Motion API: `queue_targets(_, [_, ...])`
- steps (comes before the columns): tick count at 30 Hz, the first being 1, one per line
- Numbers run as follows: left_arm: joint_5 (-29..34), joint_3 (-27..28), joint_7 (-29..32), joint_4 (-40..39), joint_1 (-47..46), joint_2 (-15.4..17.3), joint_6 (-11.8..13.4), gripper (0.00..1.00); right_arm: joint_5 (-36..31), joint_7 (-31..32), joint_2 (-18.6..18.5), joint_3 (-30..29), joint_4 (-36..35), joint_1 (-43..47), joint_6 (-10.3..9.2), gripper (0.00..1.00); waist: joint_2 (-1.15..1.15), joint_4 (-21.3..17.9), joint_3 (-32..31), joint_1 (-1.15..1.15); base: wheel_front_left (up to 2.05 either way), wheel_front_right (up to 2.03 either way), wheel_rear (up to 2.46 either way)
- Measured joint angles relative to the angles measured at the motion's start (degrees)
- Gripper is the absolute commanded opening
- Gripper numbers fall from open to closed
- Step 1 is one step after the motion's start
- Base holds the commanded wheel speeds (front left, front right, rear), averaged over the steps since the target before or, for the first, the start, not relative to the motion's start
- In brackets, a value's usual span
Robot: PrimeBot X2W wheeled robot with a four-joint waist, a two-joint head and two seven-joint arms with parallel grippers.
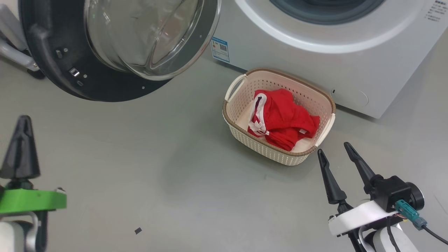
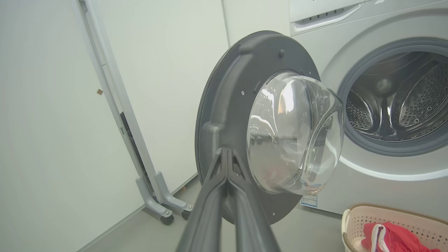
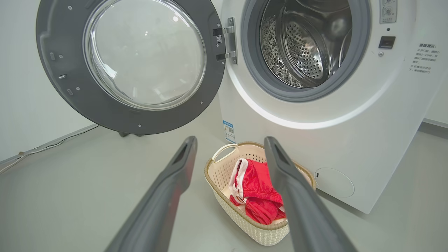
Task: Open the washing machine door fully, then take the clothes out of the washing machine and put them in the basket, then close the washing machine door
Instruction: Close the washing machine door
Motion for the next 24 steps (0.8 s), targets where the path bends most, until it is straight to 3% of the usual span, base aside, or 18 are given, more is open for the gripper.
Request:
queue_targets(5, [-0.4,3.41,0.68,-2.75,-4.85,4.69,-0.42,0.0,-0.47,0.44,-0.52,0.52,-1.23,-1.52,0.0,1.0,0.0,-1.79,2.32,0.0,0.0,0.0,0.0])
queue_targets(11, [-6.58,9.02,3.41,-3.13,-14.32,8.59,-0.99,0.0,-0.74,1.02,-1.96,0.55,-2.01,-1.82,0.0,1.0,0.0,-3.87,5.17,0.0,0.0,0.0,0.0])
queue_targets(20, [-20.49,22.23,11.51,8.25,-24.47,12.92,0.4,0.0,-1.15,2.02,-2.35,2.25,-3.11,-4.08,0.0,1.0,0.0,-7.01,8.67,0.0,0.0,0.0,0.0])
queue_targets(24, [-21.42,24.44,15.79,14.21,-26.05,16.41,1.92,0.0,-1.14,2.02,-2.35,2.9,-3.11,-4.97,0.0,1.0,0.0,-8.75,9.78,0.0,0.0,0.0,0.0])
